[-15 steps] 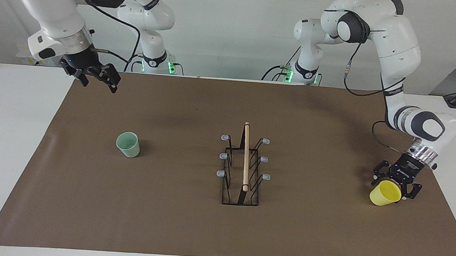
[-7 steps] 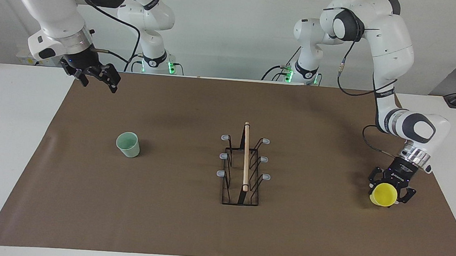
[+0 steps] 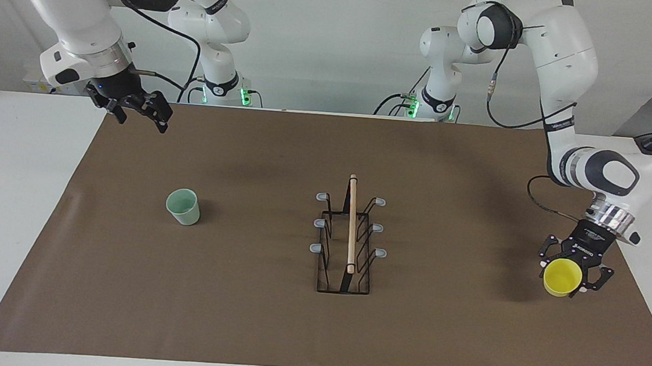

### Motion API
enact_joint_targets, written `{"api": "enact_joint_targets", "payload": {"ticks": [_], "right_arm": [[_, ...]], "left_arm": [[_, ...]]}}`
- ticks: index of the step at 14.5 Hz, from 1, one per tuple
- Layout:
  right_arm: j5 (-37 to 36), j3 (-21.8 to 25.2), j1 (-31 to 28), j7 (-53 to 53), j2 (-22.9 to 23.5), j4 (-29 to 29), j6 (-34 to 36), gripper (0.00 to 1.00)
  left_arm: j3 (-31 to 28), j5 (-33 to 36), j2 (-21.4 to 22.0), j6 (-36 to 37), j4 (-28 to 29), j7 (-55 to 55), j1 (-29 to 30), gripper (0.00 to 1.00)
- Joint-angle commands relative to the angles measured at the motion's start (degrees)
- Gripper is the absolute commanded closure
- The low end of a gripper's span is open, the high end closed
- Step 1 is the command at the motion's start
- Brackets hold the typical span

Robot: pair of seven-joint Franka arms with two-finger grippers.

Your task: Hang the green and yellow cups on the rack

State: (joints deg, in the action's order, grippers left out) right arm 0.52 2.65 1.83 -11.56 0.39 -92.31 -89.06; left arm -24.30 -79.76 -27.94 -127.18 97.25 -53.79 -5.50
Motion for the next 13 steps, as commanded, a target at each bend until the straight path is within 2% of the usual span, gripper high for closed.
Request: {"api": "enact_joint_targets", "payload": {"ticks": [1,3,6,7,9,11,13], "right_arm": [[0.71,-0.36,-0.6,-0.4,-1.62,-2.0,-1.38,0.0],[0.71,-0.45,0.18,-0.31,-1.71,-2.0,-0.68,0.0],[0.71,-1.94,0.98,-0.22,-2.23,-2.87,-1.29,0.0],[0.71,-2.12,2.2,-0.31,-2.67,-4.88,-3.03,0.0],[-0.51,-2.12,2.83,-0.14,-2.94,-10.59,-15.3,0.0],[-2.7,-2.12,1.51,3.18,2.04,-8.34,-16.58,0.0],[-5.86,-2.12,1.59,6.1,9.24,-2.73,-15.97,0.0]], "left_arm": [[0.13,6.87,5.16,-0.18,1.1,0.53,-1.0,1.0],[0.74,15.29,8.5,0.61,1.1,0.71,-1.53,1.0],[4.87,25.77,14.21,2.37,1.97,0.44,-1.53,1.0],[6.18,27.8,15.54,2.55,2.33,0.27,-1.53,1.0],[8.47,33.84,17.48,3.42,2.33,0.01,-1.53,1.0],[12.85,43.32,19.41,6.22,2.15,0.61,-1.44,1.0],[16.73,49.15,21.08,6.15,2.5,0.44,-1.44,1.0]]}}
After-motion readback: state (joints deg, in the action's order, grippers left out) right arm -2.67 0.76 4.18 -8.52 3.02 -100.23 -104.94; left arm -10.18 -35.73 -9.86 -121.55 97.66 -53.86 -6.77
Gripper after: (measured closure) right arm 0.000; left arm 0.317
